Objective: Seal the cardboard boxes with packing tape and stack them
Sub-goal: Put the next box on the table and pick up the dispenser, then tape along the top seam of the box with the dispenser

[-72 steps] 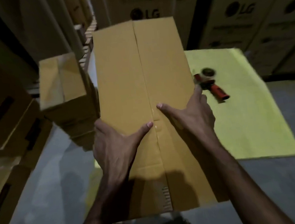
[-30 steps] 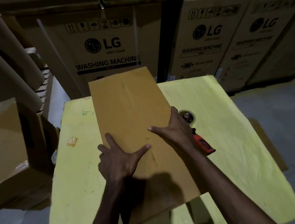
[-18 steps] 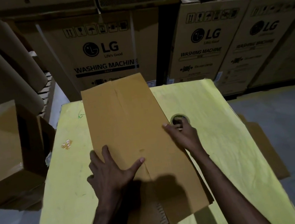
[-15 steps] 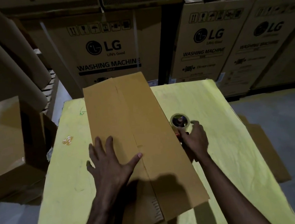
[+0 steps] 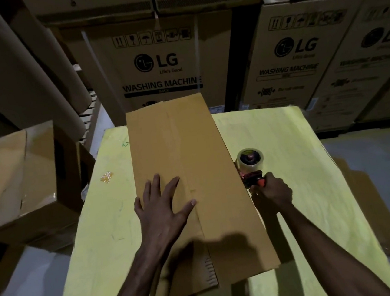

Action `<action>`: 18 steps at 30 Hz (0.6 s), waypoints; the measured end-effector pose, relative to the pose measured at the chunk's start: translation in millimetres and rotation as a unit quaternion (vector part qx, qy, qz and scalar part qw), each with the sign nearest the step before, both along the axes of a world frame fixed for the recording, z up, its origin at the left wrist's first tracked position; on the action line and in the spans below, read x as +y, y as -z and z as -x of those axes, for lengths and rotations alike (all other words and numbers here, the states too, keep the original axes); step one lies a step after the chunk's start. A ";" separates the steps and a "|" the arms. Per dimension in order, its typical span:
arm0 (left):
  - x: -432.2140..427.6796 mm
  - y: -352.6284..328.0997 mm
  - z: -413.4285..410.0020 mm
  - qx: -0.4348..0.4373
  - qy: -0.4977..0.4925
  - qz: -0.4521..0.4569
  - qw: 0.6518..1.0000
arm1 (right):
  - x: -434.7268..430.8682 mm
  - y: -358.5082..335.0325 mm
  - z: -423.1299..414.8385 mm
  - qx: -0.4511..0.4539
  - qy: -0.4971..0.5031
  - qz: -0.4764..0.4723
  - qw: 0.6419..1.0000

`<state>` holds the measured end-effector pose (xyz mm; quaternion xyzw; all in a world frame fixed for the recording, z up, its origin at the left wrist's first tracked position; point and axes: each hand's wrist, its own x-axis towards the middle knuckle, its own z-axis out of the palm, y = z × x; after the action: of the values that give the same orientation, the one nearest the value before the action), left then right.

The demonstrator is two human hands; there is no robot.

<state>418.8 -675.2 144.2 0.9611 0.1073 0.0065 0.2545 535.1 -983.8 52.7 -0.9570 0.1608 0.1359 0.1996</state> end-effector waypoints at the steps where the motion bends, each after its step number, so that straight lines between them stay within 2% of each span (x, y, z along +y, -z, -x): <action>1: 1.2 0.0 0.0 0.000 0.001 -0.001 1.000 | -0.2 -3.4 0.4 -0.003 0.019 0.001 1.000; 7: 13.3 -0.1 -0.4 -0.023 0.029 -0.005 0.999 | -21.7 -19.7 9.0 -0.033 0.154 -0.051 0.986; 11: 25.7 -5.8 -6.5 -0.061 0.054 0.022 0.996 | -29.6 -44.7 23.6 -0.086 0.238 -0.116 0.960; 13: 31.4 -11.1 -11.6 -0.104 0.078 0.079 0.988 | -21.2 -66.6 33.2 -0.118 0.274 -0.167 0.940; 15: 32.7 -22.2 -17.3 -0.126 0.094 0.191 0.969 | -12.7 -86.3 44.6 -0.142 0.297 -0.201 0.922; 18: 24.0 -43.1 -27.1 -0.096 0.122 0.333 0.930 | 8.6 -114.3 66.6 -0.190 0.273 -0.214 0.918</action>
<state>446.0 -651.3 187.3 0.8215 -0.0392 0.0316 0.5680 468.5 -975.2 167.0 -0.8182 0.3416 -0.0773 0.4559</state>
